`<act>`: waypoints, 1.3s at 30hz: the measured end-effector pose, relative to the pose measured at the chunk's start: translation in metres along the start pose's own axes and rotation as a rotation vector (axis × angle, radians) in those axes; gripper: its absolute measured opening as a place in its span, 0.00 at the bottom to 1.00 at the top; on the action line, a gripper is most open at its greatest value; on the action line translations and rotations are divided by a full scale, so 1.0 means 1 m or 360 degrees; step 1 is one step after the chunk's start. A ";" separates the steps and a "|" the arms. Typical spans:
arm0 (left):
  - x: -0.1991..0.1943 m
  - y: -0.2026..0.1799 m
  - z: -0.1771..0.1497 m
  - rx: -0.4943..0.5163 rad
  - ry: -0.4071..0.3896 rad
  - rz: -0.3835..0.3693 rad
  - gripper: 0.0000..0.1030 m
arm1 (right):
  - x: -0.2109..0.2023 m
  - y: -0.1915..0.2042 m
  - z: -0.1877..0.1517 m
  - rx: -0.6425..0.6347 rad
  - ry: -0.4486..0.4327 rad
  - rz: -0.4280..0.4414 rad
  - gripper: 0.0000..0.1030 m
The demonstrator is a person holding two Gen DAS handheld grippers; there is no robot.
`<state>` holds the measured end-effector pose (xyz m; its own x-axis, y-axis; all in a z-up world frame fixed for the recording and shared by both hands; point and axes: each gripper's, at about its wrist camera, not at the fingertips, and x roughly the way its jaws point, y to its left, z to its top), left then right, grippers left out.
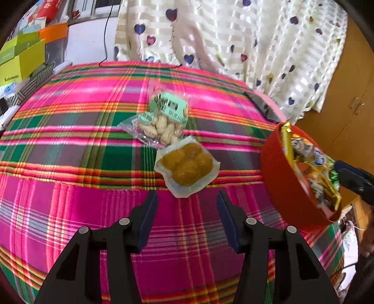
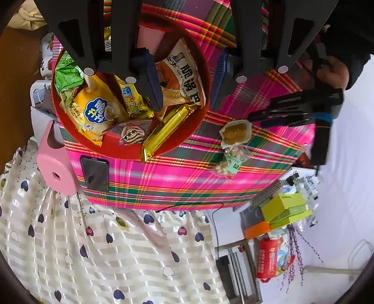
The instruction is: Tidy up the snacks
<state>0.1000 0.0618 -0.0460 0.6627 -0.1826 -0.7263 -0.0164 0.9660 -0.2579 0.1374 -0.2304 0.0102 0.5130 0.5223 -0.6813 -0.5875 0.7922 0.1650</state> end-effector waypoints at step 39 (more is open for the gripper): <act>0.045 -0.040 0.011 0.0515 0.0135 0.0096 0.60 | 0.004 0.010 -0.003 -0.0016 0.0021 0.0025 0.39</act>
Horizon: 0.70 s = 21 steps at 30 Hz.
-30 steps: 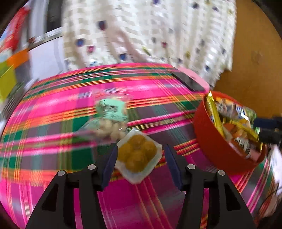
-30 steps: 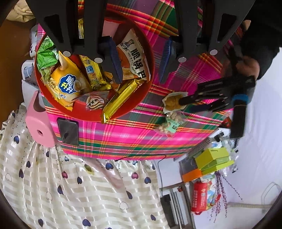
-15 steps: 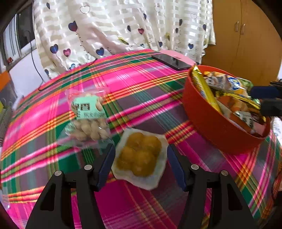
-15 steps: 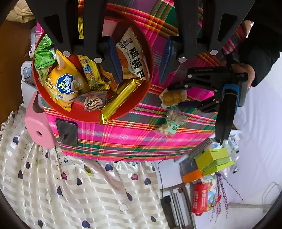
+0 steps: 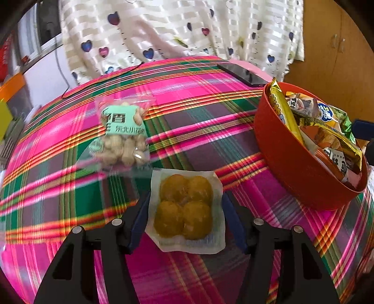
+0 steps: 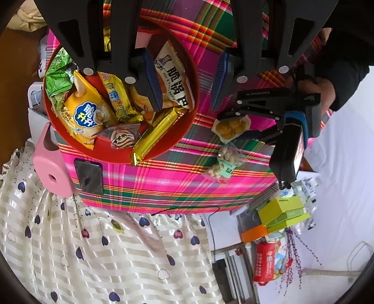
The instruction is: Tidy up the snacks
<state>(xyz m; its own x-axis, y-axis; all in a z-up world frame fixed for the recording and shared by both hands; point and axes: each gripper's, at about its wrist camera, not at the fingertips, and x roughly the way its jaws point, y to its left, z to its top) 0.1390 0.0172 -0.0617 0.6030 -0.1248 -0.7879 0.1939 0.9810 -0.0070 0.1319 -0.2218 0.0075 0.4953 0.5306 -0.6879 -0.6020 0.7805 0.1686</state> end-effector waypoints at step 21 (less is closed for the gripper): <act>-0.038 0.026 -0.030 -0.0325 -0.0105 0.0031 0.47 | 0.009 0.037 0.010 -0.0031 0.0019 0.0039 0.39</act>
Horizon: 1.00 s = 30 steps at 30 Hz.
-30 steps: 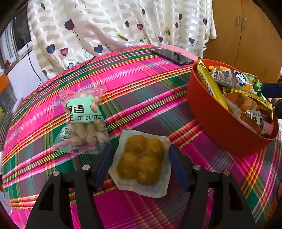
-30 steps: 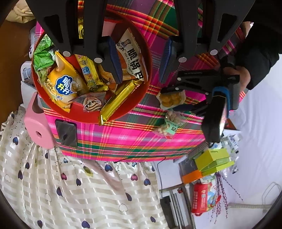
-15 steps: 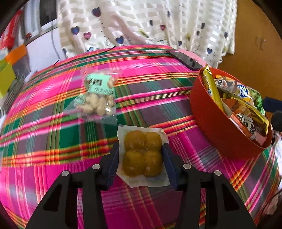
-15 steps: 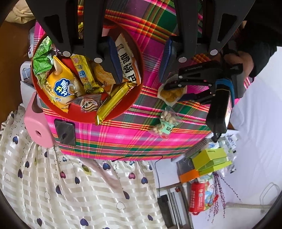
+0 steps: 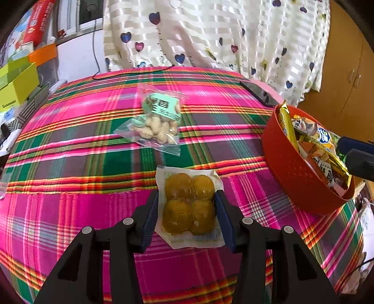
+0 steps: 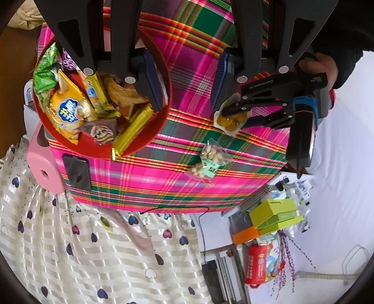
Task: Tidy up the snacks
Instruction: 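Grasp the green-labelled peanut bag with the right tool while the left tool holds the cake tray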
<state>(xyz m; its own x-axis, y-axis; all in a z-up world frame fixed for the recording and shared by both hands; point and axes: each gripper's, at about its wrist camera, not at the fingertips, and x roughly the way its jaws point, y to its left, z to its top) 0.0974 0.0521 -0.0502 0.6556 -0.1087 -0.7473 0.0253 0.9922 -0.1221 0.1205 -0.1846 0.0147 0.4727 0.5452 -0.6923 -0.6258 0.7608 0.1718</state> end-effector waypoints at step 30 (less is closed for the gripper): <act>-0.049 0.081 -0.017 -0.0354 -0.0208 -0.0046 0.47 | 0.142 0.026 0.083 0.0391 0.0178 0.0169 0.56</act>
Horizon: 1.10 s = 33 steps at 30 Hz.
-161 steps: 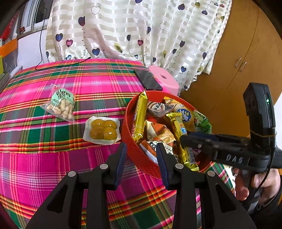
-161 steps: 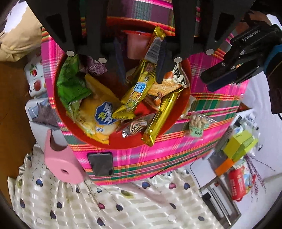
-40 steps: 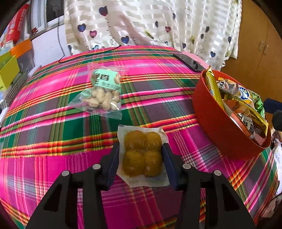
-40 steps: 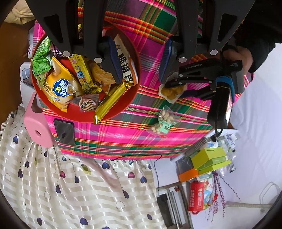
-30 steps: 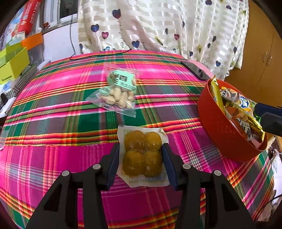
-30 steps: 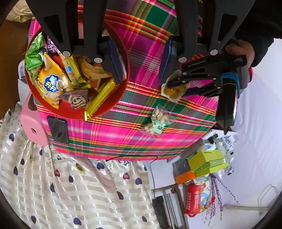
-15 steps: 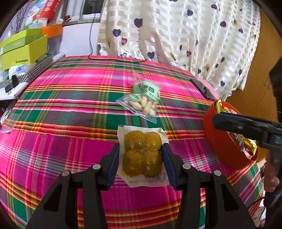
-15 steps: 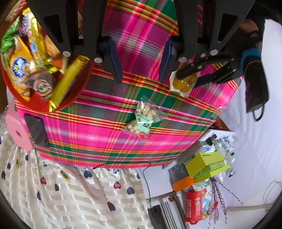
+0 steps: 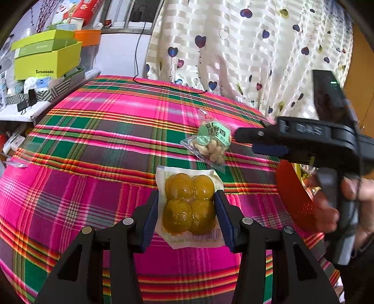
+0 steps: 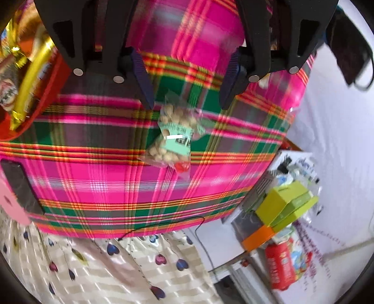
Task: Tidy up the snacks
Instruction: 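Grasp the green-labelled peanut bag with the right tool while the left tool holds the cake tray, then carry the cake tray and peanut bag over the red basket with both tools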
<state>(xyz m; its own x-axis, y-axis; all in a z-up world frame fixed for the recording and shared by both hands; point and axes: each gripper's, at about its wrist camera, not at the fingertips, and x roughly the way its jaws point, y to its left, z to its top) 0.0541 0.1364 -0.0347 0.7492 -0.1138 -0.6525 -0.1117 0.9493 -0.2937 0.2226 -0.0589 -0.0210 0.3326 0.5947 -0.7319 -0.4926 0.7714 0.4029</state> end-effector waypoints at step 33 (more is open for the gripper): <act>-0.020 0.005 0.010 -0.0076 -0.0086 0.0055 0.47 | 0.008 0.007 0.002 -0.0033 -0.0024 -0.0072 0.40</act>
<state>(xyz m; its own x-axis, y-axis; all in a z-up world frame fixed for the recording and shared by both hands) 0.0453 0.1465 -0.0157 0.7783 -0.0637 -0.6247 -0.1683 0.9373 -0.3053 0.2232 -0.0485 -0.0232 0.3668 0.5627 -0.7408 -0.4934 0.7928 0.3579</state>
